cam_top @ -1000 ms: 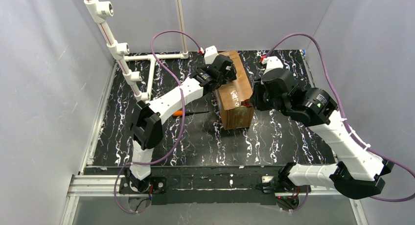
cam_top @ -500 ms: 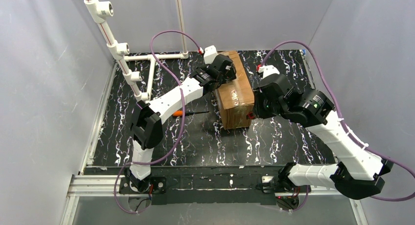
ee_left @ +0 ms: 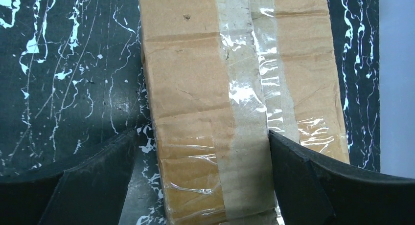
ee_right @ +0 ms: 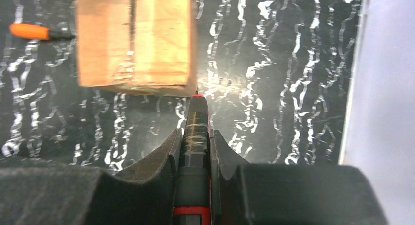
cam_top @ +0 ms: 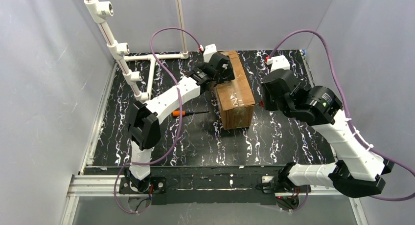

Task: Unpack the express box
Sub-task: Cut the express box at the center of the board, then adjust the express box at the center of the board.

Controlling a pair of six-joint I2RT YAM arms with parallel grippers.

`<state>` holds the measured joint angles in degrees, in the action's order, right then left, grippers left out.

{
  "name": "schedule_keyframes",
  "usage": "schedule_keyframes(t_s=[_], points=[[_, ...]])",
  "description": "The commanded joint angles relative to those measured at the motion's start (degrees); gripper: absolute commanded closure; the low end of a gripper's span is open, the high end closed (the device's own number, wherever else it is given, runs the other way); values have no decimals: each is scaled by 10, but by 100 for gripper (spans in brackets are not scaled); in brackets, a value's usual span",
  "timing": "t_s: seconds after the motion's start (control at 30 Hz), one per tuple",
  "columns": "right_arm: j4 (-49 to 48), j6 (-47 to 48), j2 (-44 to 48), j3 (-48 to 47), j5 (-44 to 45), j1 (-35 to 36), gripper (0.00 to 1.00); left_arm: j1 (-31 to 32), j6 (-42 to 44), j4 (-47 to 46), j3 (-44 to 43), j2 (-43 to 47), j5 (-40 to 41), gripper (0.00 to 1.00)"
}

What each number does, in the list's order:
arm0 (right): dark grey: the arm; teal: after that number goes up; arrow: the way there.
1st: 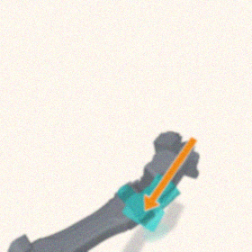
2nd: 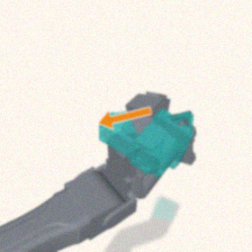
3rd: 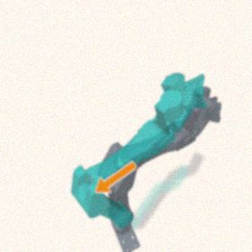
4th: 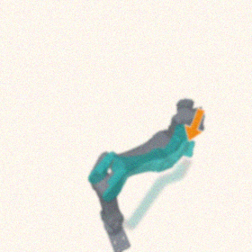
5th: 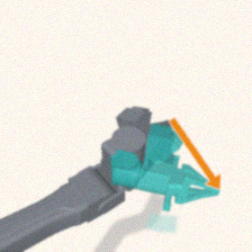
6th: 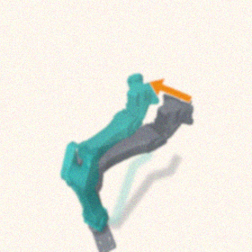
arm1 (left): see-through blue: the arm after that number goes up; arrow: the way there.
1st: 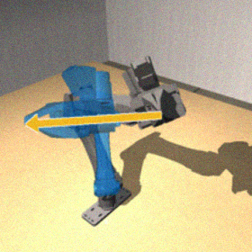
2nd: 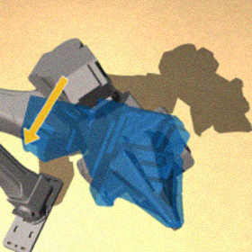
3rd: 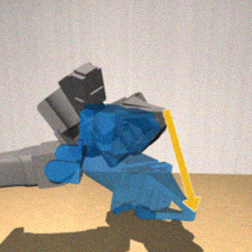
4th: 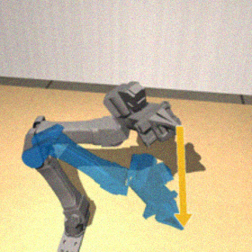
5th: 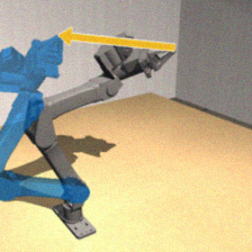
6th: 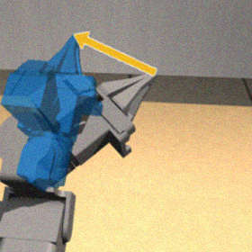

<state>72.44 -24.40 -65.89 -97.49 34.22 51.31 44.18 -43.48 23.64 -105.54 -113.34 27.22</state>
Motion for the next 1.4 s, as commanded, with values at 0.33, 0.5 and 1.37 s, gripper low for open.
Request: schedule_keyframes(t_s=[0.33, 0.5, 1.37], points=[[-4, 17, -29, 33, 138, -8, 99, -4, 109, 83, -9, 110, -151, 2], [-69, 43, -49, 60, 91, -37, 99, -6, 137, 79, 20, 140, -155, 2], [-266, 96, -136, 128, -135, -195, 99, -93, 215, 11, 351, 417, -533, 12]])
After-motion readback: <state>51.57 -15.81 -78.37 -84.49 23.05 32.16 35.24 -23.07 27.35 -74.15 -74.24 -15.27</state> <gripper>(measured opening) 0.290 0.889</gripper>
